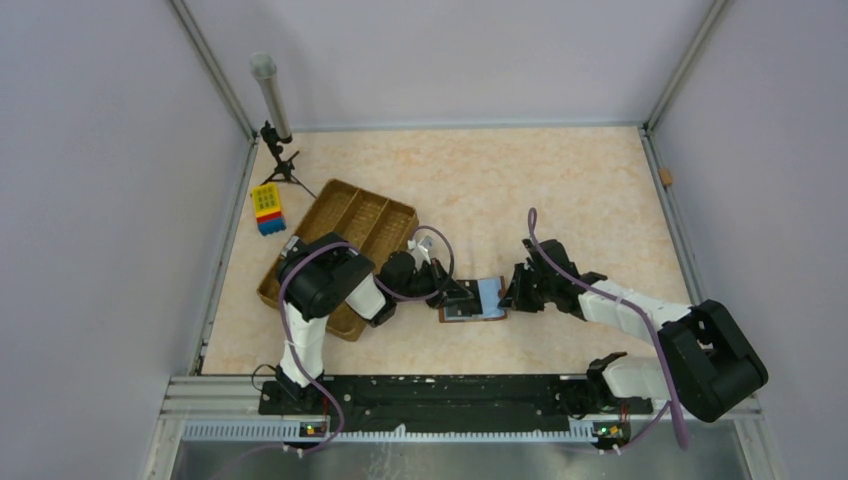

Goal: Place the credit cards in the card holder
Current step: Insert the credit card into the card holder.

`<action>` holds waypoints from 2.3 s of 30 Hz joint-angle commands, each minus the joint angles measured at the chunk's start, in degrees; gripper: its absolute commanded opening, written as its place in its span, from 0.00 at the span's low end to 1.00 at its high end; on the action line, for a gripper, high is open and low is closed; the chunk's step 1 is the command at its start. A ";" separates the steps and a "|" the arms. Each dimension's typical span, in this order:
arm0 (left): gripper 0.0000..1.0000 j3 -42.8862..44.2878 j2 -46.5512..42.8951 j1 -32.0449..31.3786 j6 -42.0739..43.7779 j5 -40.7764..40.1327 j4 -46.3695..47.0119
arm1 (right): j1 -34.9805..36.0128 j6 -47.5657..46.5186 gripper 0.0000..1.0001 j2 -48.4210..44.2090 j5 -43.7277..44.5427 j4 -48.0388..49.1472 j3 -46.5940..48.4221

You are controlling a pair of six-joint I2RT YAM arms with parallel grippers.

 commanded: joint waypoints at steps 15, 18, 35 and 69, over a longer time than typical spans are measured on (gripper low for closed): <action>0.00 -2.94 2.69 -1.16 3.04 -2.52 -8.46 | 0.61 -1.17 0.00 -0.41 1.96 -2.83 1.45; 0.00 -2.65 3.84 -1.67 2.23 -2.21 -7.28 | 0.61 -1.07 0.00 -0.62 1.98 -2.68 1.53; 0.00 -0.29 8.07 -1.81 1.40 -2.49 -3.24 | 0.70 -1.25 0.00 -0.65 1.35 -2.47 1.69; 0.00 -1.70 9.21 -1.11 -2.25 -2.59 -4.47 | 0.70 -0.03 0.00 -3.67 1.78 -3.15 1.60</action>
